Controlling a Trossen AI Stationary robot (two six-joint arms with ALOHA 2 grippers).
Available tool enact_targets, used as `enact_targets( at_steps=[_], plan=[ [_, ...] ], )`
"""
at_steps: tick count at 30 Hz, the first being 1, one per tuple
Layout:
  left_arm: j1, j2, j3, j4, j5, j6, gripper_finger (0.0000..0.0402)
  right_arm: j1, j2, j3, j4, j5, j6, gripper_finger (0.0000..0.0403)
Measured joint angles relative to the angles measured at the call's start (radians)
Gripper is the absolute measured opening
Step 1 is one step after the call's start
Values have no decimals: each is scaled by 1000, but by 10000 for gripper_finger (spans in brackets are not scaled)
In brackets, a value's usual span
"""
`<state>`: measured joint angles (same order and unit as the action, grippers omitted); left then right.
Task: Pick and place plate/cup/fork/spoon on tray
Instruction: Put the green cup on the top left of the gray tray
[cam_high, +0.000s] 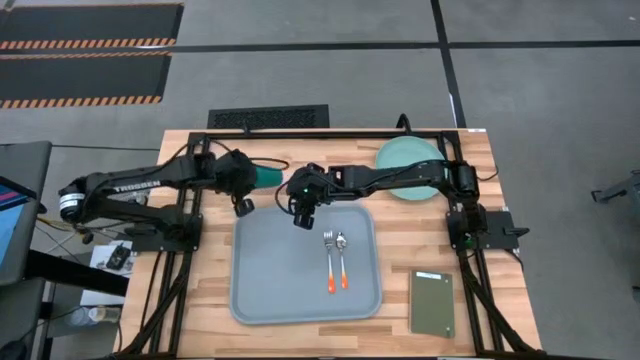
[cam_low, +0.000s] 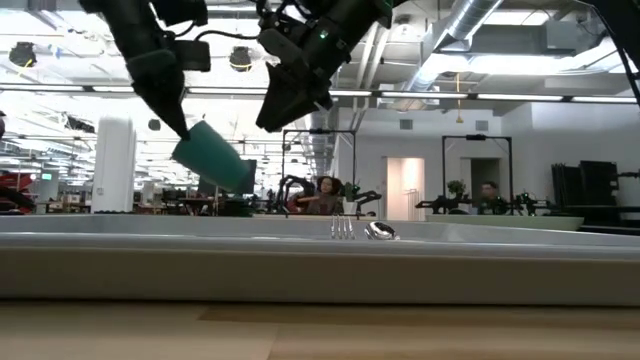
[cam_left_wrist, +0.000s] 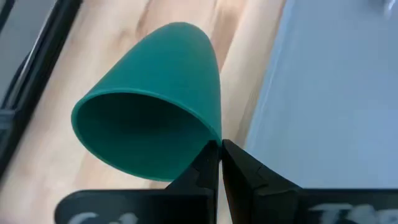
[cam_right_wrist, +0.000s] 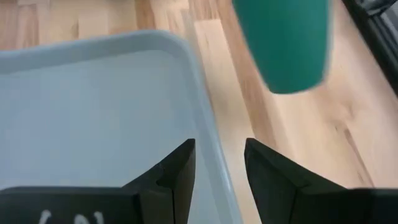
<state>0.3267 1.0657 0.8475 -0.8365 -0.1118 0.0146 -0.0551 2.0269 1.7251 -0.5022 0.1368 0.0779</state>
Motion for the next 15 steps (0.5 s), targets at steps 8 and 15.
enact_targets(
  at_steps=[8, 15],
  plan=[
    [-6, 213, 86, -188, -38, 212, 0, 5, -3, 1, -41, 0, 4, 163],
    [-48, 311, 188, -250, -190, 283, 0, 9, -3, 0, -70, 0, 23, 163]
  ],
)
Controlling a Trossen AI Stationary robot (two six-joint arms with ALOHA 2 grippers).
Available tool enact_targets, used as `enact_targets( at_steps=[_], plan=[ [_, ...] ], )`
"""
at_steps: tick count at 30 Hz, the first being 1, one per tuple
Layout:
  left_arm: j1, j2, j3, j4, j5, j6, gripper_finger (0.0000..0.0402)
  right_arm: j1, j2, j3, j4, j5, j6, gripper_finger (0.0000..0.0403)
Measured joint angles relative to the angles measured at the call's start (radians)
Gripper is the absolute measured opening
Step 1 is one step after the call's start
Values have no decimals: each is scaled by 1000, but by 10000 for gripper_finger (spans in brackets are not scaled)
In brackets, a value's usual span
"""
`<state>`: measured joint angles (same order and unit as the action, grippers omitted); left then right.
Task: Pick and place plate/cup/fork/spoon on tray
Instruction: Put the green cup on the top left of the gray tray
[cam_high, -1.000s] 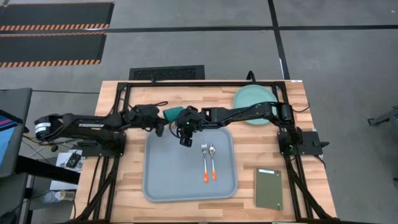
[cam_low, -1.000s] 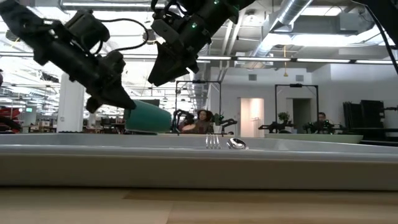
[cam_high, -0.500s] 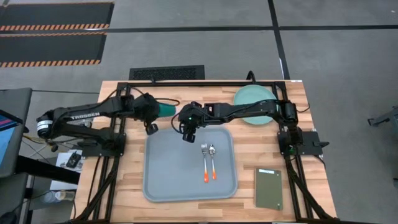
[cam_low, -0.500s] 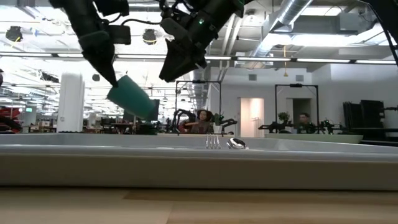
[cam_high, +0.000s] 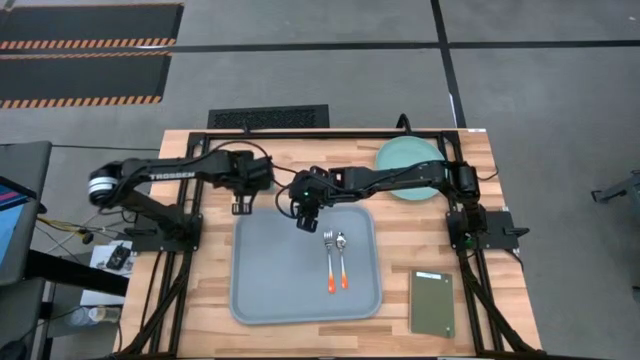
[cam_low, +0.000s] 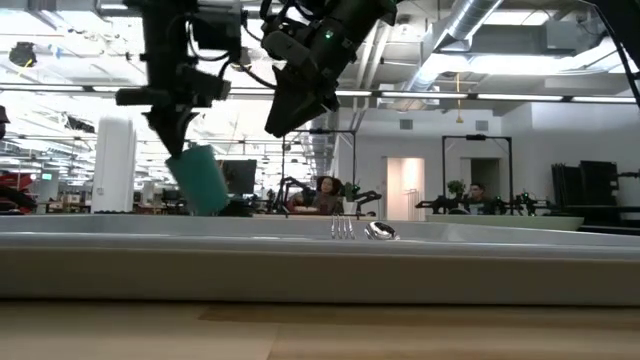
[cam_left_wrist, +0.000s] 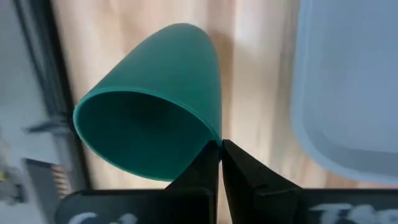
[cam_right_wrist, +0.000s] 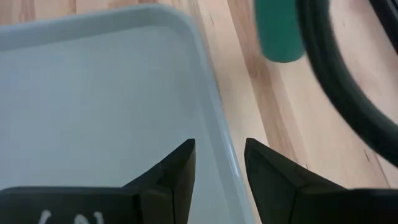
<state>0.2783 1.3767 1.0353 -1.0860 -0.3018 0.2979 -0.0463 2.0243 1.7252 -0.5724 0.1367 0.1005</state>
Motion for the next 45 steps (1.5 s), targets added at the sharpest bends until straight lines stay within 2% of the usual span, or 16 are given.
enact_targets(
  at_steps=[6, 11, 15, 24, 38, 45],
  plan=[
    [-29, 35, 105, -120, -38, 94, 0, 0, 0, 0, -5, 0, -4, 163],
    [-64, 57, 122, -228, -74, 267, 0, 0, 0, 0, -47, -1, -4, 163],
    [-76, 73, 123, -229, -124, 344, 0, 0, 2, 0, -60, 0, -3, 163],
    [-99, 140, 121, -240, -63, 469, 0, 1, 2, 0, -101, -1, 6, 163],
    [-110, 166, 120, -179, -52, 556, 0, 26, 2, -67, -108, -1, 20, 163],
    [-108, 166, 120, -159, -44, 580, 0, 71, 1, -67, -175, -1, 30, 163]
  ],
)
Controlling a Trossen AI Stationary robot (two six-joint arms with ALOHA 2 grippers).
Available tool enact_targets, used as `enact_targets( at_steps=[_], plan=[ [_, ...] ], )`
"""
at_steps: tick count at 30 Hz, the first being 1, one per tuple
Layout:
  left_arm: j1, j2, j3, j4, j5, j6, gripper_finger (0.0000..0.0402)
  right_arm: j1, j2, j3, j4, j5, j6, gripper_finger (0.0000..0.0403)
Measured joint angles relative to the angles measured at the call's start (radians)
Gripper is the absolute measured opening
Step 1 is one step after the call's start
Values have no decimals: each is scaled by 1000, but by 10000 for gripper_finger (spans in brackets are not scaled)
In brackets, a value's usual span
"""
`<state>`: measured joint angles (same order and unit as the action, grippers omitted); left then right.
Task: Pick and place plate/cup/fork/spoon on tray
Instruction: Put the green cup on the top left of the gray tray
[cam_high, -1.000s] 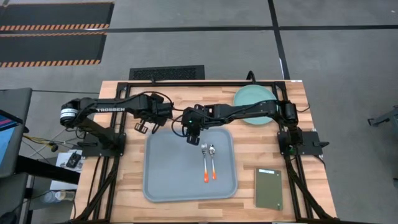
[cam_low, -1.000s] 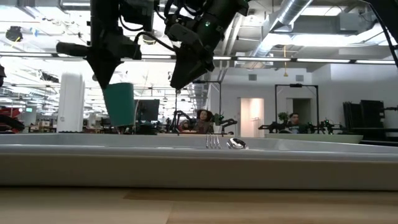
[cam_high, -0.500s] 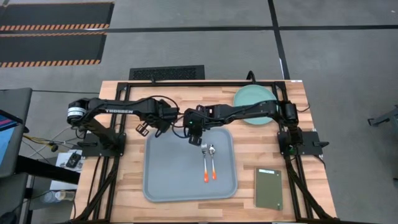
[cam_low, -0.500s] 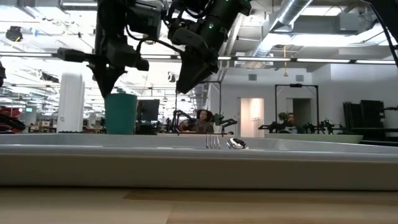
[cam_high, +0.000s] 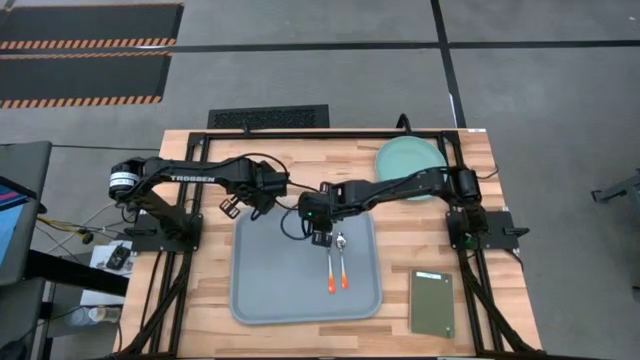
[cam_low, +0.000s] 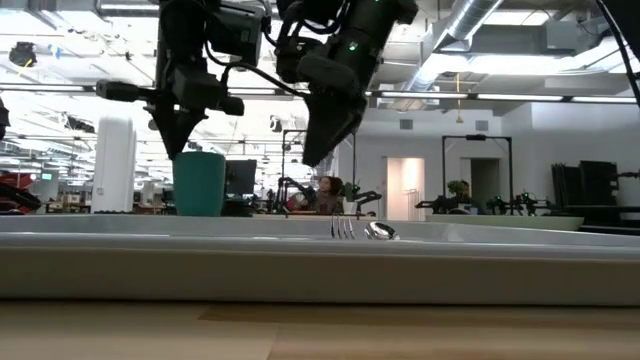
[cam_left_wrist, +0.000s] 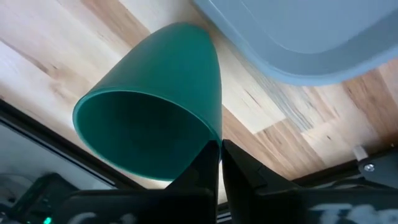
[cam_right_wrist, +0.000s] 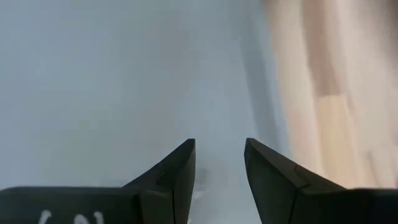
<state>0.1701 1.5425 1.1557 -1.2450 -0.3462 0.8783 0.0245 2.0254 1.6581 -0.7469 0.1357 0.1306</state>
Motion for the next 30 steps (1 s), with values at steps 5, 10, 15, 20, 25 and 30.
enact_targets(
  at_steps=[5, 10, 15, 20, 25, 30],
  plan=[
    [2, 0, 0, 16, 1, 0, 0, 34, 0, 0, -87, 0, 29, 163],
    [-1, 0, 0, 42, 1, -3, 0, 50, -11, 0, -68, 63, 27, 163],
    [-6, -1, 0, 50, 2, -4, 0, 16, -13, 12, -20, 101, 4, 163],
    [-5, -3, 0, 52, 9, -9, 0, 5, -13, 22, -25, 99, 3, 163],
    [-6, -3, -14, 76, 48, 24, 0, 15, -13, 22, -27, 98, 3, 163],
    [2, -4, -78, 121, 22, 57, 1, 22, -13, 22, -29, 96, 3, 163]
  ],
)
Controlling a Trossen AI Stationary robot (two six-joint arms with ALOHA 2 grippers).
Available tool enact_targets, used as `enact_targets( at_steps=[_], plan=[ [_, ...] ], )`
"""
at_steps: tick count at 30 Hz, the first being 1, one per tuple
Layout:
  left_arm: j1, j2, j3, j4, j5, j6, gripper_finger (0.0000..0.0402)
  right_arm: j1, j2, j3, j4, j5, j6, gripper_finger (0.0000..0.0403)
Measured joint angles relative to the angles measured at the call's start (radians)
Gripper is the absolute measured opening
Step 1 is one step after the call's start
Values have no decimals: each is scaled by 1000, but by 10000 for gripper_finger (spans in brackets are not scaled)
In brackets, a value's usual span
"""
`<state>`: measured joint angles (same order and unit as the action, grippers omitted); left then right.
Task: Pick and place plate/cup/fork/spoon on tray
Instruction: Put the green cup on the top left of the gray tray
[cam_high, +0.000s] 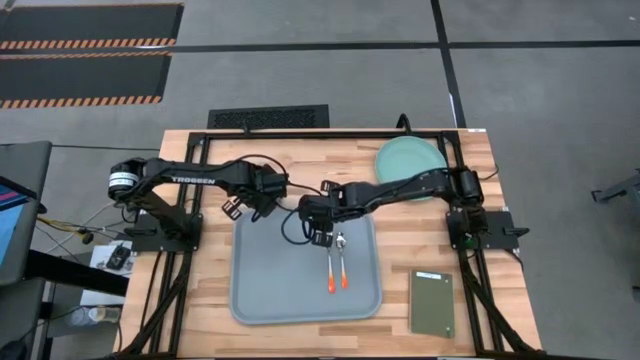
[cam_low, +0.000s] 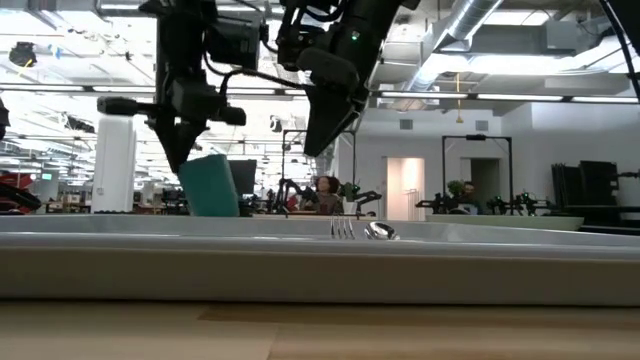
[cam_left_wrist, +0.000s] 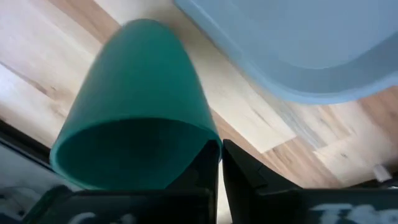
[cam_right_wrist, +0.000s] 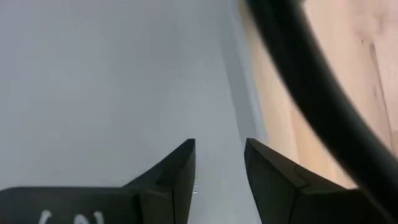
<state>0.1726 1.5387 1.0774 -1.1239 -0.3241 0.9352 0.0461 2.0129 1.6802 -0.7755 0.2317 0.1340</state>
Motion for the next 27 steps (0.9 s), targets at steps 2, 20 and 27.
enact_targets(
  at_steps=[2, 20, 27],
  plan=[
    [0, 0, -19, 24, -11, 0, 1, 1, 0, 0, -2, -2, 4, 163],
    [-2, -2, 39, 20, -72, -31, 87, 13, 0, 0, -5, 2, 7, 163],
    [-2, -6, 39, 23, -95, -75, 152, 12, -4, 0, -3, 2, 6, 163]
  ],
)
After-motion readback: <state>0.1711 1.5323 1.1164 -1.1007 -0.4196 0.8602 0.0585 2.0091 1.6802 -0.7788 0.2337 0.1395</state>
